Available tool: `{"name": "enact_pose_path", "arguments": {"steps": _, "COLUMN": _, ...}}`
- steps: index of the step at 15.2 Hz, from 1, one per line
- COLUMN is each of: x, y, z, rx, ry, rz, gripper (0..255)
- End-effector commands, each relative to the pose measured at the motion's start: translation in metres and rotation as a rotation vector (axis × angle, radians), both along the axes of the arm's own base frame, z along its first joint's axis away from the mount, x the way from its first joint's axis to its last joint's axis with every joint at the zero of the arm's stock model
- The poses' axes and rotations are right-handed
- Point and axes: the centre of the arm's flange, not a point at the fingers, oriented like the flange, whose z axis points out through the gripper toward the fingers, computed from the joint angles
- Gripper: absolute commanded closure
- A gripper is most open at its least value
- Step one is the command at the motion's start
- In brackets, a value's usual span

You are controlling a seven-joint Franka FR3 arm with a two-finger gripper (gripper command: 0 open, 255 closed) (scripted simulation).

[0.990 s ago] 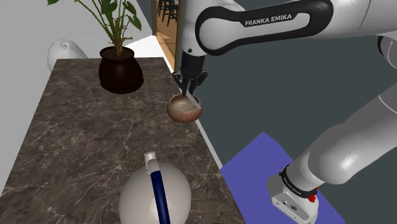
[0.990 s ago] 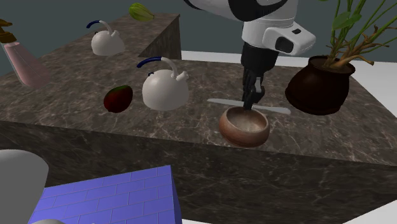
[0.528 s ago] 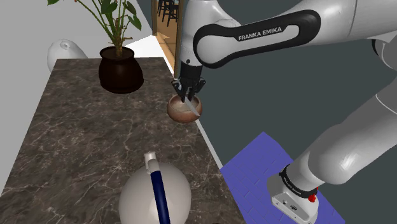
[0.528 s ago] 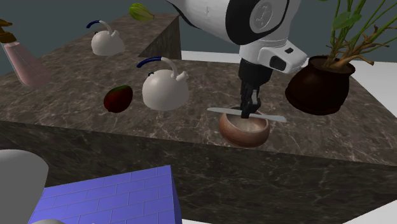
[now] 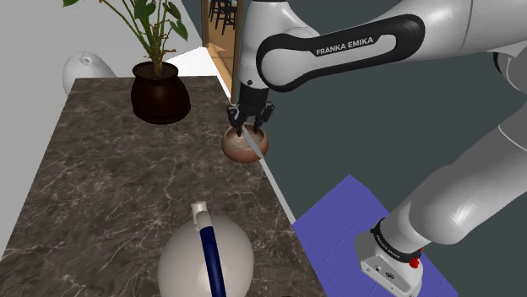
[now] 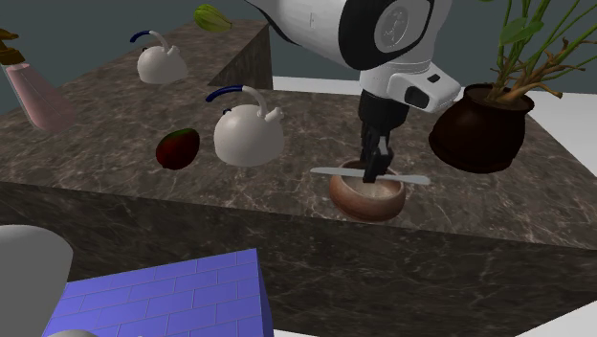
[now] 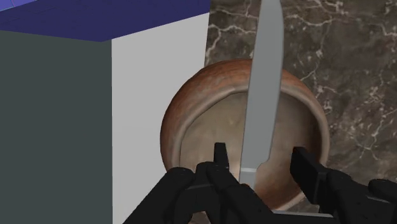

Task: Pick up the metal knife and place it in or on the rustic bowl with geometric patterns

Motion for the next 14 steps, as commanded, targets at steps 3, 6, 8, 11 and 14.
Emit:
{"name": "enact_pose_path", "arguments": {"steps": 3, "x": 0.000, "y": 0.000, "z": 0.000, "rx": 0.000, "ry": 0.000, "rz": 0.000, "gripper": 0}}
{"name": "enact_pose_path", "arguments": {"steps": 6, "x": 0.000, "y": 0.000, "z": 0.013, "rx": 0.000, "ry": 0.000, "rz": 0.000, "gripper": 0}}
{"name": "enact_pose_path", "arguments": {"steps": 8, "x": 0.000, "y": -0.001, "z": 0.040, "rx": 0.000, "ry": 0.000, "rz": 0.000, "gripper": 0}}
{"name": "enact_pose_path", "arguments": {"steps": 11, "x": -0.001, "y": -0.001, "z": 0.050, "rx": 0.000, "ry": 0.000, "rz": 0.000, "gripper": 0}}
{"name": "enact_pose_path", "arguments": {"steps": 14, "x": -0.001, "y": -0.001, "z": 0.050, "rx": 0.000, "ry": 0.000, "rz": 0.000, "gripper": 0}}
